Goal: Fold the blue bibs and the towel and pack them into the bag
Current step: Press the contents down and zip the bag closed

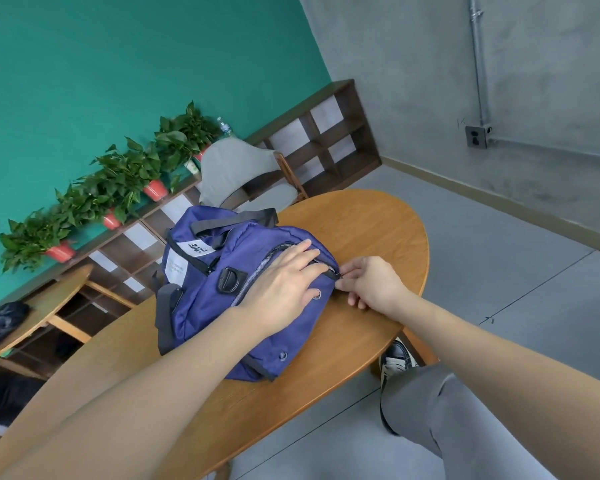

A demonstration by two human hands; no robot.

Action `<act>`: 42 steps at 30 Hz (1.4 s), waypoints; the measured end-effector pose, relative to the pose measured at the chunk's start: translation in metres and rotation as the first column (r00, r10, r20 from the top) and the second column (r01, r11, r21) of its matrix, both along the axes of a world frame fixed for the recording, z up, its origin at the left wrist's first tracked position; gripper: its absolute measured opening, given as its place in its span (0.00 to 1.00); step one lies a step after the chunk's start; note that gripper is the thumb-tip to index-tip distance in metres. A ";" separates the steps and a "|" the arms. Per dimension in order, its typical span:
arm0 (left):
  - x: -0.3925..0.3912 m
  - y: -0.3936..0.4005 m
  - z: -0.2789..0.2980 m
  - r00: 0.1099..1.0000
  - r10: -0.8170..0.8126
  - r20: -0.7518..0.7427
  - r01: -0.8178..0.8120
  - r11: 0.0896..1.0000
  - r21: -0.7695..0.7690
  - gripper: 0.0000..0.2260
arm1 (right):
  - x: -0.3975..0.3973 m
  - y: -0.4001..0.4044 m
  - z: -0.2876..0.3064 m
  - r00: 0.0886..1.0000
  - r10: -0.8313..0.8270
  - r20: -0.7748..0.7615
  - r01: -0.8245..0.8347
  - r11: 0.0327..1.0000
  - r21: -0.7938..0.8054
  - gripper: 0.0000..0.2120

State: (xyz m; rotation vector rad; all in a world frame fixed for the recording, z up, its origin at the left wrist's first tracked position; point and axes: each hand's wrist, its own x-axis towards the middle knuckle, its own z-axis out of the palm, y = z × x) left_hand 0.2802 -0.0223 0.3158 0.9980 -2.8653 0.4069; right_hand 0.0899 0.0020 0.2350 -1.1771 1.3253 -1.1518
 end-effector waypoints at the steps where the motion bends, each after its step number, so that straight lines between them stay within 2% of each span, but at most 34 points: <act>1: -0.001 -0.001 0.000 1.000 0.003 -0.004 -0.003 1.000 -0.002 0.21 | -0.001 0.002 -0.001 0.998 -0.037 0.046 0.037 0.999 -0.012 0.09; 4: -0.006 -0.005 0.000 1.000 0.009 -0.026 -0.008 1.000 0.015 0.21 | -0.003 0.007 -0.003 0.978 -0.102 0.182 0.111 0.993 -0.044 0.04; 6: -0.011 -0.006 0.000 0.999 0.017 -0.045 -0.015 0.999 0.032 0.21 | -0.004 0.008 -0.003 0.952 -0.088 0.294 0.112 0.992 -0.066 0.02; 9: -0.019 -0.009 0.002 0.998 0.032 -0.057 -0.028 0.998 0.058 0.20 | -0.006 0.009 -0.005 0.907 -0.036 0.419 0.087 0.991 -0.105 0.04; 11: -0.024 -0.014 0.003 0.997 0.042 -0.070 -0.036 0.995 0.088 0.18 | -0.007 0.010 -0.005 0.900 -0.004 0.436 0.072 0.988 -0.140 0.06; 15: -0.036 -0.024 0.010 0.996 0.084 -0.040 -0.077 0.985 0.155 0.12 | -0.007 0.011 -0.007 0.905 0.023 0.424 0.060 0.982 -0.180 0.12; 20: -0.050 -0.031 0.035 0.983 0.028 0.181 -0.065 0.977 0.204 0.05 | -0.008 0.010 -0.004 0.916 0.101 0.388 -0.007 0.971 -0.238 0.19; 25: -0.065 -0.040 0.068 0.969 -0.011 0.249 -0.050 0.971 0.236 0.02 | 0.000 -0.003 -0.008 0.931 0.075 0.357 0.008 0.974 -0.225 0.15; 30: -0.065 -0.049 0.072 0.959 -0.053 0.277 -0.022 0.966 0.259 0.04 | 0.017 -0.018 -0.006 0.923 0.064 0.380 0.035 0.968 -0.249 0.12; 35: -0.056 -0.052 0.069 0.949 -0.075 0.305 -0.012 0.962 0.272 0.05 | 0.025 -0.024 -0.005 0.970 0.002 0.241 0.058 0.969 -0.239 0.11; 42: -0.051 -0.052 0.062 0.935 -0.110 0.337 0.031 0.972 0.231 0.03 | 0.026 -0.026 -0.008 0.998 0.005 0.068 0.012 0.969 -0.245 0.07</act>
